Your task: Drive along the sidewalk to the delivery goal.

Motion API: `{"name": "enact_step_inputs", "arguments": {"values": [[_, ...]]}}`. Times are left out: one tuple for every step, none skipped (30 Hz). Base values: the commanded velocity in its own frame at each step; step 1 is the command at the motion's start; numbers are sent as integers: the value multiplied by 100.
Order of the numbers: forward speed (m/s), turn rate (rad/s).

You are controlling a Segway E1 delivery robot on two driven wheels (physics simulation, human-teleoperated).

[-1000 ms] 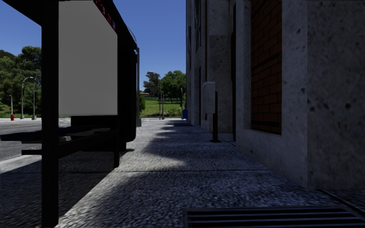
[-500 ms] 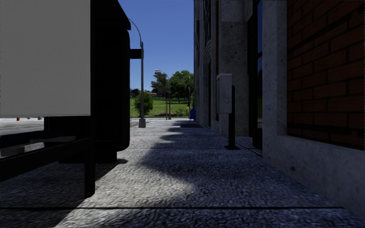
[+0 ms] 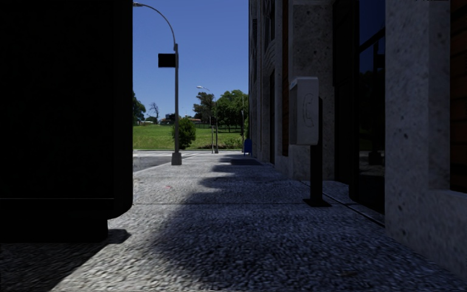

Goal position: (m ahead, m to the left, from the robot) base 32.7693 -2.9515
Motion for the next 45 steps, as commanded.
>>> {"name": "enact_step_inputs", "arguments": {"values": [[200,0],[200,0],[200,0],[200,0],[200,0],[200,0],[200,0],[200,0],[200,0],[200,0],[200,0],[200,0],[200,0],[200,0],[200,0],[200,0],[200,0],[200,0],[200,0],[200,0],[200,0],[200,0],[200,0],[200,0],[200,0],[200,0],[200,0],[200,0],[200,0],[200,0],[200,0],[200,0],[200,0],[200,0],[200,0],[200,0],[200,0],[200,0],[200,0],[200,0],[200,0],[200,0],[200,0],[200,0],[200,0]]}}
